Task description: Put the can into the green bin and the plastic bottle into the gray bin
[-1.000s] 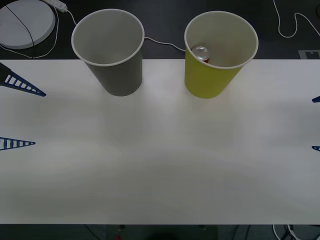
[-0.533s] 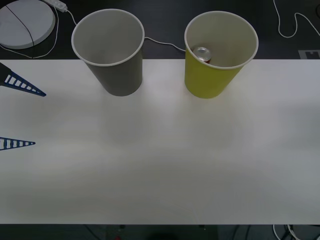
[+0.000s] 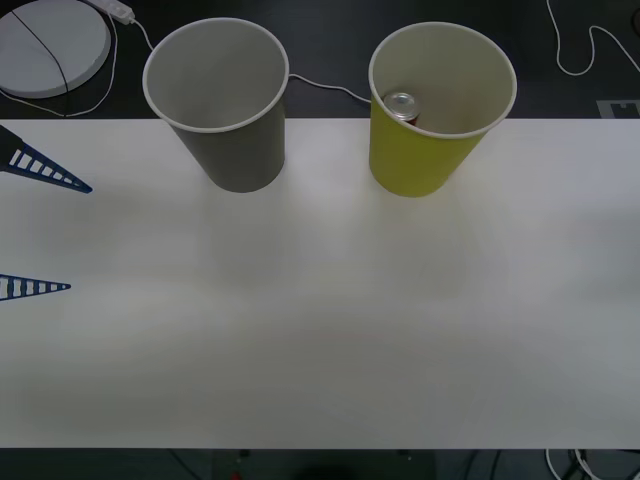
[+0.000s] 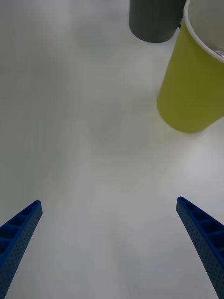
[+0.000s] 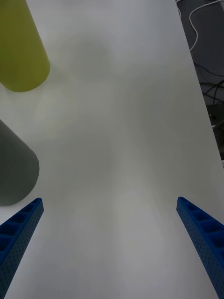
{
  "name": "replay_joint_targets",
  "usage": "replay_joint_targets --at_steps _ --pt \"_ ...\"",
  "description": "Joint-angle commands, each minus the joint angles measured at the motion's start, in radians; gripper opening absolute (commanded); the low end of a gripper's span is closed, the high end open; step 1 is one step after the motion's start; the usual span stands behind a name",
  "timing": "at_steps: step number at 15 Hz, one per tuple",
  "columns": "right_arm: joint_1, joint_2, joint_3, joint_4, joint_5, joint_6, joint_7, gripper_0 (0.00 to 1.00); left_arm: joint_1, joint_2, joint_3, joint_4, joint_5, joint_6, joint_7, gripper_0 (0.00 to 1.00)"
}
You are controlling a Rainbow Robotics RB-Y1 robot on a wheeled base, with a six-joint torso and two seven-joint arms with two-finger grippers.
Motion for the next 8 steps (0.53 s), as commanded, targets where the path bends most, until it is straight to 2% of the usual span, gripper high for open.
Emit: replay_joint_targets --at_steps 1,8 --pt "0.000 0.000 0.014 0.000 -0.035 0.000 0.022 1.00 0.000 0.000 0.000 0.000 0.000 0.000 0.000 1.00" --pt "-0.002 0.000 0.015 0.000 -0.038 0.003 0.027 1.00 0.000 0.000 0.000 0.000 0.000 0.000 0.000 1.00"
